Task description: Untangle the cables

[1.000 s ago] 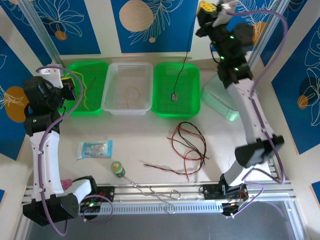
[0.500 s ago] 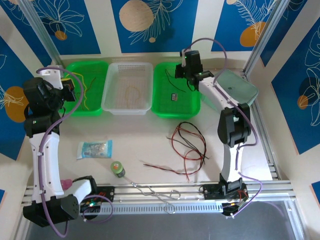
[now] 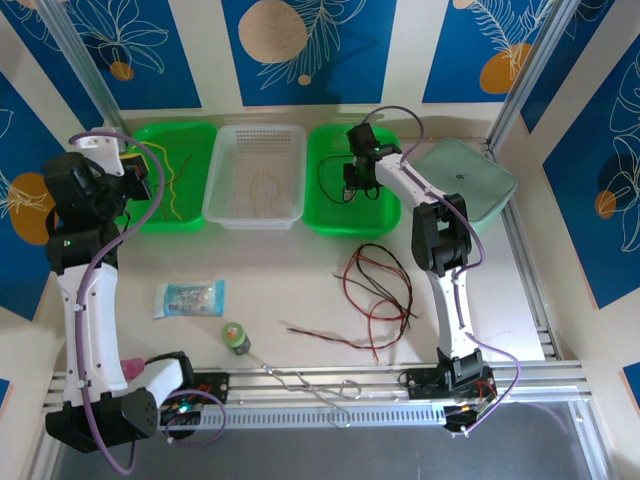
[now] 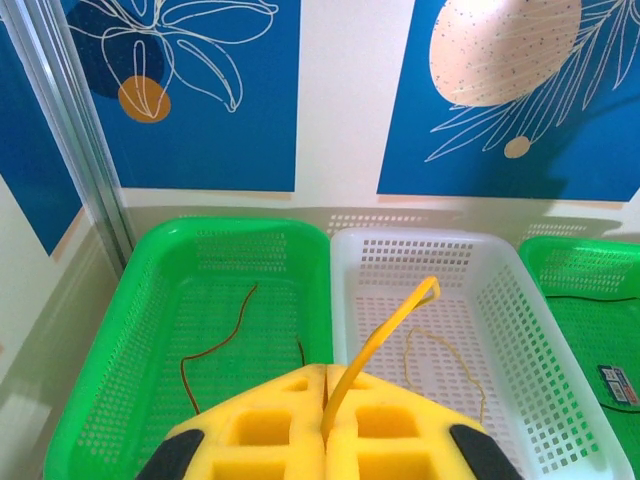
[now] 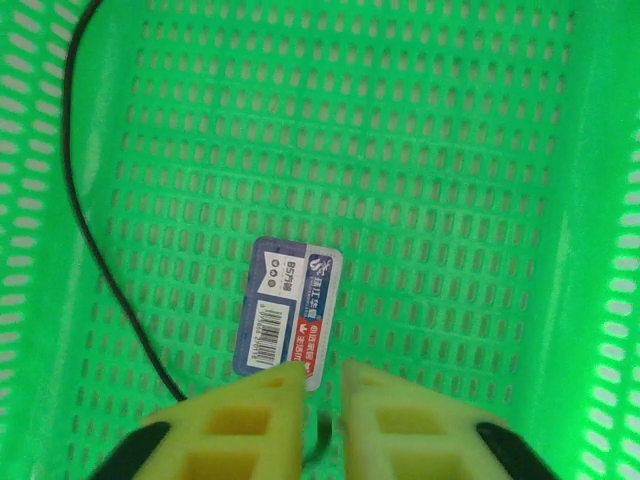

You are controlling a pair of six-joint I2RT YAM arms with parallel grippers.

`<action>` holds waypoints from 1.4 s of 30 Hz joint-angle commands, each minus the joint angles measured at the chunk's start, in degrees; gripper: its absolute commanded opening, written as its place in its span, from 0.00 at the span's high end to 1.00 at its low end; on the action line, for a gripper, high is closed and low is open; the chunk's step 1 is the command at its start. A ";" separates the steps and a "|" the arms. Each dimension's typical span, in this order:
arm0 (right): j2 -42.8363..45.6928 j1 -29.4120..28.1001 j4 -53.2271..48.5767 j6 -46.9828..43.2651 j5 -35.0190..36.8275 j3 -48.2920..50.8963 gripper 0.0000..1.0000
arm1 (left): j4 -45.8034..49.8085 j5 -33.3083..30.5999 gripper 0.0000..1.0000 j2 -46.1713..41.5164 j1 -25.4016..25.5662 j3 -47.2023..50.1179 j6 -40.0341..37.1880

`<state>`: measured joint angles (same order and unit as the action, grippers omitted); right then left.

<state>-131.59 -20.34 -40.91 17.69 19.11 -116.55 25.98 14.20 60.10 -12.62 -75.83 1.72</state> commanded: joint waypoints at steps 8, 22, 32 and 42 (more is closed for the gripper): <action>8.62 2.27 -3.36 -0.82 -4.19 -2.54 0.32 | -1.14 1.47 1.00 -1.71 0.29 -2.41 4.34; 30.27 3.20 5.29 -2.97 -12.77 16.12 0.25 | -15.47 5.03 1.00 2.13 1.25 -15.81 15.55; 41.96 4.99 10.13 -3.19 -14.85 30.09 0.25 | -16.26 3.37 1.00 16.88 8.17 -34.36 15.43; 46.17 9.65 8.76 -3.72 -19.10 29.88 0.25 | -16.25 -4.30 1.00 29.11 18.31 -37.89 8.59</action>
<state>-87.35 -11.49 -31.66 14.98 2.70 -85.12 10.48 13.39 87.07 3.36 -112.36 14.35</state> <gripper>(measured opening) 0.754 0.049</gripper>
